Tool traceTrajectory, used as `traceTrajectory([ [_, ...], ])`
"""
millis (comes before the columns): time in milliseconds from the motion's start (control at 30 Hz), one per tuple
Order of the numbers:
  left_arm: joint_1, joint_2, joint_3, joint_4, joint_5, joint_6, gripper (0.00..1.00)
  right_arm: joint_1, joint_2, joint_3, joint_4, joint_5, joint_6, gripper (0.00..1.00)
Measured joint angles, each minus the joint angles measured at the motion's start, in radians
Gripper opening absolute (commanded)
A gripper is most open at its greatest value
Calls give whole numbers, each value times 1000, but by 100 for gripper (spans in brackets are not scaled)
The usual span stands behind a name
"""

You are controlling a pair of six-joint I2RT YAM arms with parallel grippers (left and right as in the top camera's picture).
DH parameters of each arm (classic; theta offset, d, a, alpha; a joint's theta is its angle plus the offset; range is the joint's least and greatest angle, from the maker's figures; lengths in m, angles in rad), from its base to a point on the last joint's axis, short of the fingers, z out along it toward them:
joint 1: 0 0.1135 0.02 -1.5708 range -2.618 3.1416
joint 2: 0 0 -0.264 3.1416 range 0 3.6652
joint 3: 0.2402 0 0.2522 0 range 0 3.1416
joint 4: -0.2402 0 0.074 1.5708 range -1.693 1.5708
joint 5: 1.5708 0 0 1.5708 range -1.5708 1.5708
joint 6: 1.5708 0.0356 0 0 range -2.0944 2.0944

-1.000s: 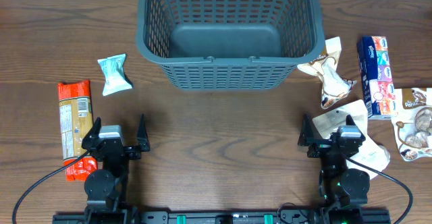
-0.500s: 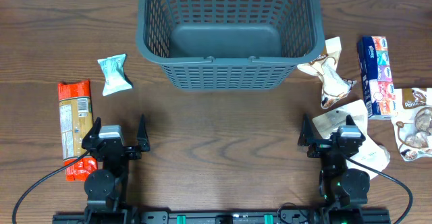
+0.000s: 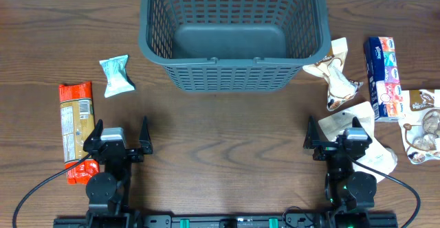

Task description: Pack container

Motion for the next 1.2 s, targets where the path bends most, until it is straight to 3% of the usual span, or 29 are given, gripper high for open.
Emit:
traceTrajectory([
  [300, 0, 0, 0, 0, 0, 0, 99, 0, 18, 3, -21, -28, 81, 99],
  [433, 0, 0, 0, 0, 0, 0, 99, 0, 27, 71, -181, -63, 121, 99],
  [600, 0, 0, 0, 0, 0, 0, 99, 0, 113, 325, -526, -83, 121, 99],
  [800, 0, 0, 2, -3, 0, 0, 99, -2, 338, 726, -938, -151, 121, 99],
  [967, 0, 0, 2, -3, 0, 0, 99, -1, 583, 1008, -1138, -180, 121, 99],
  [1200, 0, 0, 2, -3, 0, 0, 99, -2, 882, 1332, -1440, -47, 47, 99],
])
